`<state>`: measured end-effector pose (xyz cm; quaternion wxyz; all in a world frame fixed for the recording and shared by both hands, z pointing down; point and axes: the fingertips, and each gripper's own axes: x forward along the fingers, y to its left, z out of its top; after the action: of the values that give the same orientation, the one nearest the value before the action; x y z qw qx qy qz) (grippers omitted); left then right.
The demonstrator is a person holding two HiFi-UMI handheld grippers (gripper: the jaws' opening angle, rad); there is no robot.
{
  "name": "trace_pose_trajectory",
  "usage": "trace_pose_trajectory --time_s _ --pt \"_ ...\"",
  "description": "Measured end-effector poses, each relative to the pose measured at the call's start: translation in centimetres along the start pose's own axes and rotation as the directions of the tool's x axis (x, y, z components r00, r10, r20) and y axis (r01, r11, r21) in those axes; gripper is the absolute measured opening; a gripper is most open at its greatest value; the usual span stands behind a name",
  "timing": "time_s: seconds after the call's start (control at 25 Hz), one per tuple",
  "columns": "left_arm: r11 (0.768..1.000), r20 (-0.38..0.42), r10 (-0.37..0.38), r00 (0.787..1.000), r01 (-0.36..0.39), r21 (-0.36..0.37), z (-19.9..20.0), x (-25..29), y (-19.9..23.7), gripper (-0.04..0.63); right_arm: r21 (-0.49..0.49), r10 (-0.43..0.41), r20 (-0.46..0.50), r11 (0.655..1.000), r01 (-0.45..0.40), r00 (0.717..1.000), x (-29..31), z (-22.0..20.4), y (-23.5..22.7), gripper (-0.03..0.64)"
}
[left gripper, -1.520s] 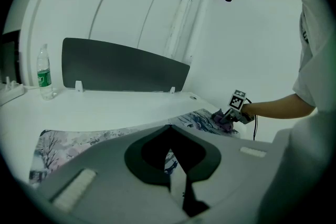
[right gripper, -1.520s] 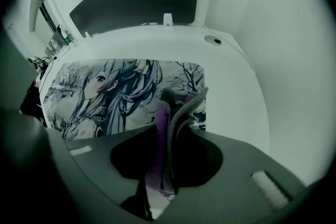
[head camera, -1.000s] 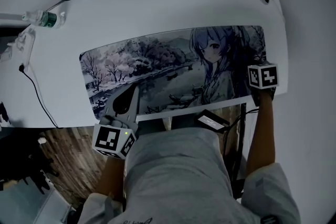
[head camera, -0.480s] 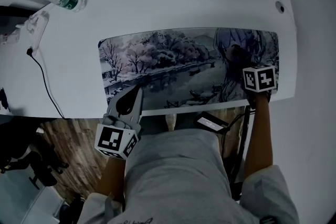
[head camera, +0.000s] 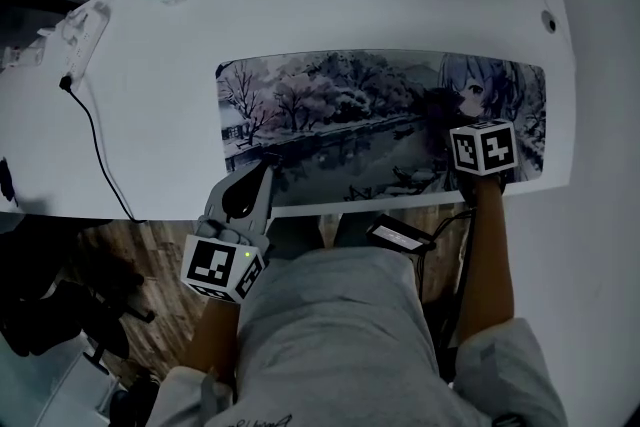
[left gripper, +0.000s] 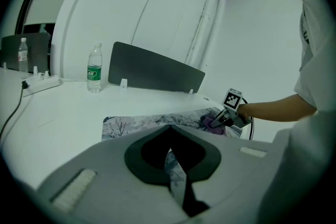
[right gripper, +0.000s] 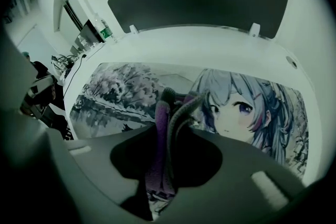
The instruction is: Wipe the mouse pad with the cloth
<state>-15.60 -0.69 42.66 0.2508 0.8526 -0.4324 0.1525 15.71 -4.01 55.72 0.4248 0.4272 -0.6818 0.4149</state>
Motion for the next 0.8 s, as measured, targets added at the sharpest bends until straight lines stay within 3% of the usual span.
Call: trace_pose_trajectory --time_s 0.4,0.8 --pt "0.999 0.007 0.027 1.0 -0.027 -0.017 -0.8 -3.3 5.6 0.02 -0.04 0.09 0.004 0.995 -0.09 0.996 2.7 2.7 9.3 0.098" --pt "0.997 0.038 0.06 0.997 -0.058 -0.049 -1.2 -6.3 9.5 0.018 -0.142 0.191 -0.04 0.971 -0.195 0.981 5.6 5.1 19.4 0.098"
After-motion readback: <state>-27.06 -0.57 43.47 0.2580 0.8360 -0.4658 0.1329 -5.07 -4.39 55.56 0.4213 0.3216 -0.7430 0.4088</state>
